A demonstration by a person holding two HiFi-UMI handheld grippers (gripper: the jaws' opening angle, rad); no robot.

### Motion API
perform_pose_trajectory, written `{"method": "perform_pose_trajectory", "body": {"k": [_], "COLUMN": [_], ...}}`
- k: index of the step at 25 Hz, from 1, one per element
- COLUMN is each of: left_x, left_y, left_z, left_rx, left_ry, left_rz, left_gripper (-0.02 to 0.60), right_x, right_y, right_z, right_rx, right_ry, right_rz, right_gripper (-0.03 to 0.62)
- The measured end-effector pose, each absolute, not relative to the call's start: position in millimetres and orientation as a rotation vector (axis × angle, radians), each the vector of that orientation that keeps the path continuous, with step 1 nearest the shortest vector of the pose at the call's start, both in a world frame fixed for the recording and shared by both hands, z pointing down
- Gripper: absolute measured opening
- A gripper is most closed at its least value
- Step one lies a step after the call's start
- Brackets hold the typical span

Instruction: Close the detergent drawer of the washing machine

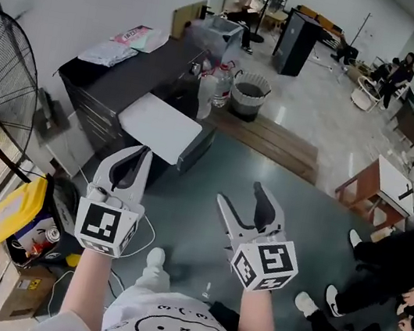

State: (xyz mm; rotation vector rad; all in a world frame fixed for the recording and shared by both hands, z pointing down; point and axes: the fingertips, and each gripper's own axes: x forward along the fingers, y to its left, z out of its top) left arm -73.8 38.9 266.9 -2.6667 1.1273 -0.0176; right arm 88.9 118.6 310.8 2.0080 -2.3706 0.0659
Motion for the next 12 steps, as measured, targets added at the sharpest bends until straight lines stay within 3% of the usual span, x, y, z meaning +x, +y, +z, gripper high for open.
{"method": "perform_pose_trajectory", "body": {"k": [12], "left_x": [-59.3], "left_y": [-82.2], "left_z": [281.2], "left_rx": [-2.745], "left_ry": [1.084], "left_rz": [-0.023], "left_gripper": [0.018], "right_x": [102.7], "right_y": [11.1], "right_z": [337.5], "right_rx": [2.048], "right_ry": [-2.302], "right_rz": [0.187], "right_gripper": [0.333]}}
